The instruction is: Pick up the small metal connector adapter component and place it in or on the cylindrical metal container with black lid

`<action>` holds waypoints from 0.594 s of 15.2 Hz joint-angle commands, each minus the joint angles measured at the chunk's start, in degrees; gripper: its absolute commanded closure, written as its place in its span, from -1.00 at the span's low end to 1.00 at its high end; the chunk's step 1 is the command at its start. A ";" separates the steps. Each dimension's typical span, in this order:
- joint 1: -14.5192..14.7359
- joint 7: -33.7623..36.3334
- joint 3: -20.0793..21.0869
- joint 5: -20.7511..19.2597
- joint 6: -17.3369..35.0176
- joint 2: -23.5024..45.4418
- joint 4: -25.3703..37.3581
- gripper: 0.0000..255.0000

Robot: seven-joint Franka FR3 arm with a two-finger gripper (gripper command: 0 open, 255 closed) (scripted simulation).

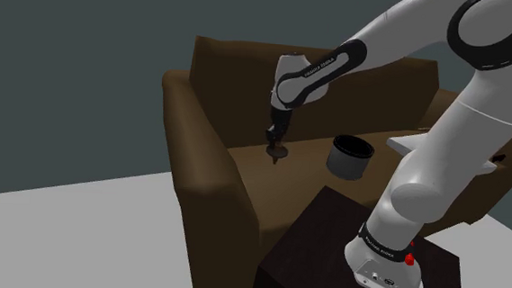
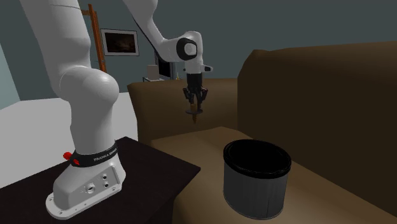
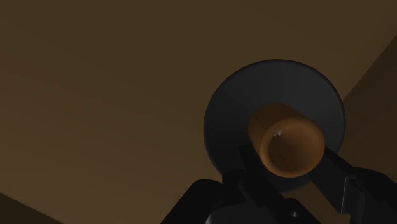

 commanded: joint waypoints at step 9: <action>0.05 0.21 0.38 -0.27 -8.44 -4.68 3.75 1.00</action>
